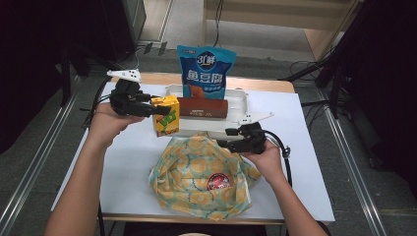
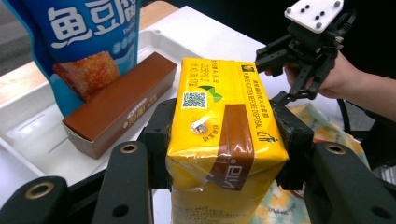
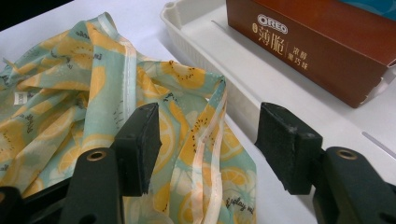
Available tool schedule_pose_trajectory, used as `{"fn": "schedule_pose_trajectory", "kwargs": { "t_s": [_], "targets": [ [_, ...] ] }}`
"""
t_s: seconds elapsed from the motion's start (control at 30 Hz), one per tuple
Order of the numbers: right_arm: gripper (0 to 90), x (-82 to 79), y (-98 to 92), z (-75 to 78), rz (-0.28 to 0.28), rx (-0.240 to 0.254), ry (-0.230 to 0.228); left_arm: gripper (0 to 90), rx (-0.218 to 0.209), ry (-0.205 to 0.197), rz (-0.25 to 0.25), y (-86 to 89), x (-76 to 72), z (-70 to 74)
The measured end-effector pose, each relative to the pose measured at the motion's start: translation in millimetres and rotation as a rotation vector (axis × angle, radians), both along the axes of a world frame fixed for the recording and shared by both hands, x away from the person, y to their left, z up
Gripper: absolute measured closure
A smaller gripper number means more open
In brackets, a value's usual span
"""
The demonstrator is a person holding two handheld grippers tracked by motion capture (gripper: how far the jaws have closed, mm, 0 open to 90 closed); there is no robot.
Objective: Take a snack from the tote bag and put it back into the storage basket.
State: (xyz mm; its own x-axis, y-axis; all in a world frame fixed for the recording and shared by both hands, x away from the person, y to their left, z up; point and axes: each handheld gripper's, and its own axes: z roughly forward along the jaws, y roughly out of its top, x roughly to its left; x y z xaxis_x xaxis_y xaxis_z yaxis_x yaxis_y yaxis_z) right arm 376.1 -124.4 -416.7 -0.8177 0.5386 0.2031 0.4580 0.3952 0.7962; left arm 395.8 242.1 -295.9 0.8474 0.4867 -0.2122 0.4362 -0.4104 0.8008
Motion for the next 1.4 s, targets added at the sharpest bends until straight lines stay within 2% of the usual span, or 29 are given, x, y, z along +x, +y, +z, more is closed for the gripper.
{"fn": "schedule_pose_trajectory", "kwargs": {
  "t_s": [0.17, 0.23, 0.43, 0.57, 0.77, 1.4],
  "targets": [
    [41.0, -0.4, 0.2, -0.2, 0.007, -0.005, -0.002, 51.2, -0.022, 0.005, 0.001, 1.8, 1.5, -2.2],
    [40.9, -1.3, 0.4, -0.2, 0.005, -0.01, 0.004, 51.2, -0.018, -0.006, 0.011, 2.0, 2.6, -2.2],
    [40.7, -4.0, 0.1, -1.2, -0.001, -0.019, 0.011, 51.2, -0.026, -0.011, 0.028, 2.8, 12.8, -7.3],
    [40.8, -5.2, -1.5, -0.7, -0.016, -0.016, 0.019, 51.3, -0.002, -0.017, 0.046, 1.2, 20.2, -13.8],
    [40.7, -7.1, -4.3, -1.2, -0.021, -0.02, 0.015, 51.3, 0.011, -0.024, 0.066, -2.1, 27.2, -23.7],
    [40.6, -9.7, -8.1, -3.3, -0.034, -0.025, 0.025, 51.4, 0.008, -0.055, 0.123, 0.6, 43.6, -43.9]
  ]
}}
